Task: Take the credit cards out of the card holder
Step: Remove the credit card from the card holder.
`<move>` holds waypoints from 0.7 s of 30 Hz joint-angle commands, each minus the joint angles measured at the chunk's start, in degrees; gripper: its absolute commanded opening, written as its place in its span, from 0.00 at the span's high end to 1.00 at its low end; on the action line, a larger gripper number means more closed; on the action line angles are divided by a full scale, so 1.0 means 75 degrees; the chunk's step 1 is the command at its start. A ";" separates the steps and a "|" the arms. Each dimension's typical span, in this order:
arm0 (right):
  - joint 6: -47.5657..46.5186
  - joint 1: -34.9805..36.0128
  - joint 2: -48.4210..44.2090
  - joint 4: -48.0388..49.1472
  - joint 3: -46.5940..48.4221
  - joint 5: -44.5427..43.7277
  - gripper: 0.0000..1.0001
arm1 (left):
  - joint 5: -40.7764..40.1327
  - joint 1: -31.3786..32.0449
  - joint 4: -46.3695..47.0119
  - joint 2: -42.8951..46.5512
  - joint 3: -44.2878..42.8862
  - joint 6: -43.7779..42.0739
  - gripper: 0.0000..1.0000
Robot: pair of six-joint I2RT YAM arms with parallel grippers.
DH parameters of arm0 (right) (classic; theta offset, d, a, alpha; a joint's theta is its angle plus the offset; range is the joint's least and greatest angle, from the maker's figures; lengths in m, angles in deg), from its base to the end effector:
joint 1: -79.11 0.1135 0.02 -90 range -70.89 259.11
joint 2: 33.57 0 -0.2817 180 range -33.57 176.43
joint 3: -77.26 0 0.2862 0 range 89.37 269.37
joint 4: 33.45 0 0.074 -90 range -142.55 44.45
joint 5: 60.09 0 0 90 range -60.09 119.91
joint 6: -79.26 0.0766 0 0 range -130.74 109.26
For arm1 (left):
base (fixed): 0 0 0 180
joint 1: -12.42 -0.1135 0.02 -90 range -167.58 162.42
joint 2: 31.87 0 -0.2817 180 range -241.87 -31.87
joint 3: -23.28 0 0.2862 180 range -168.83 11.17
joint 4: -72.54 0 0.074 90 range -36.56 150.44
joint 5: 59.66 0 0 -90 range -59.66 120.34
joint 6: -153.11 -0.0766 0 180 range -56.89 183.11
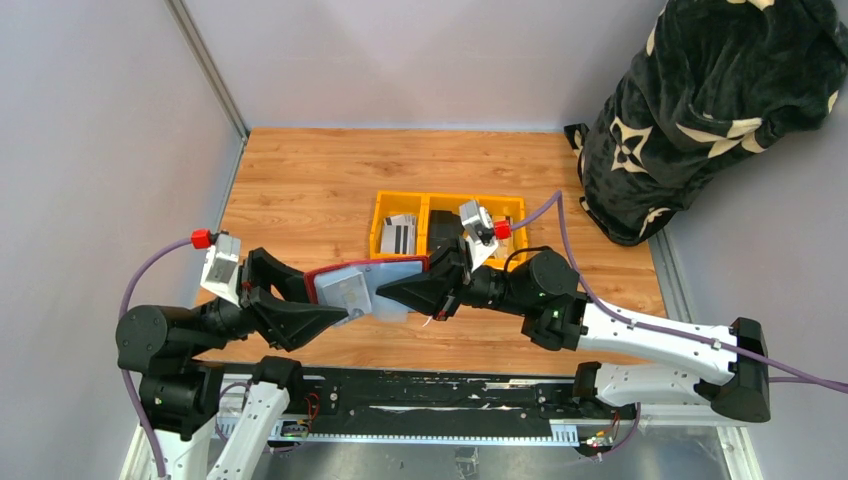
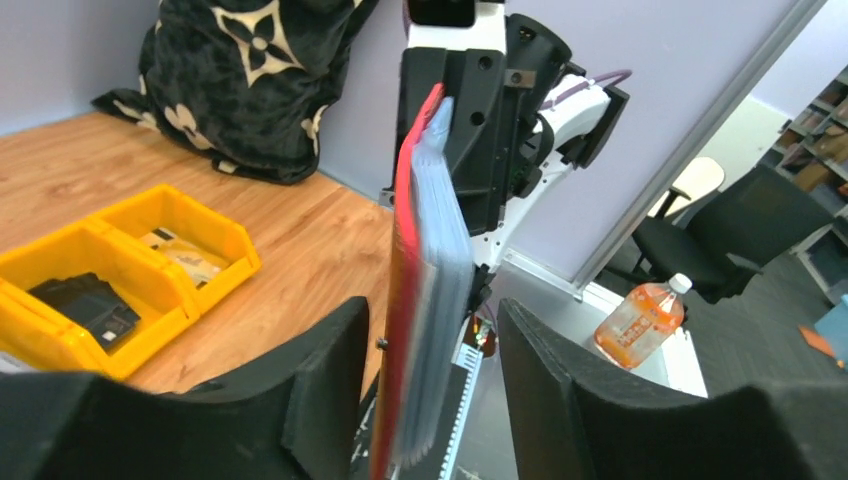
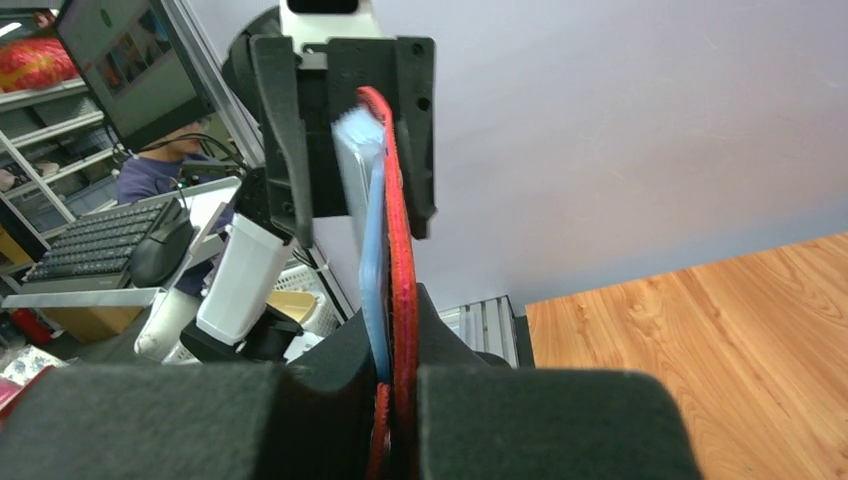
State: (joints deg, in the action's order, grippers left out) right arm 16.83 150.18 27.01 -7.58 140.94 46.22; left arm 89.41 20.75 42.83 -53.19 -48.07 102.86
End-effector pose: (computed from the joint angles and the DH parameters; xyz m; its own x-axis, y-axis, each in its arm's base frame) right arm 0.0758 0.2874 0.4458 -0.3178 0.4427 -0.8385 -0.9481 -0.1421 0.2843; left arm 0.0377 -0.0719 0.4746 -0.2924 -0.2894 -0.9115 0.8889 0.2692 -0.3706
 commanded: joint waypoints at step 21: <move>0.0589 0.0227 0.0155 0.1426 -0.0163 0.0027 0.99 | 0.0188 -0.0010 0.1200 -0.0082 0.0497 0.1410 0.68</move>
State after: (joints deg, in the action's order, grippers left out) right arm 20.15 150.90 27.95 -0.95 139.93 46.29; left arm 89.73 20.75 48.45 -52.89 -45.62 110.33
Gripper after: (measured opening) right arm 0.074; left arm 0.382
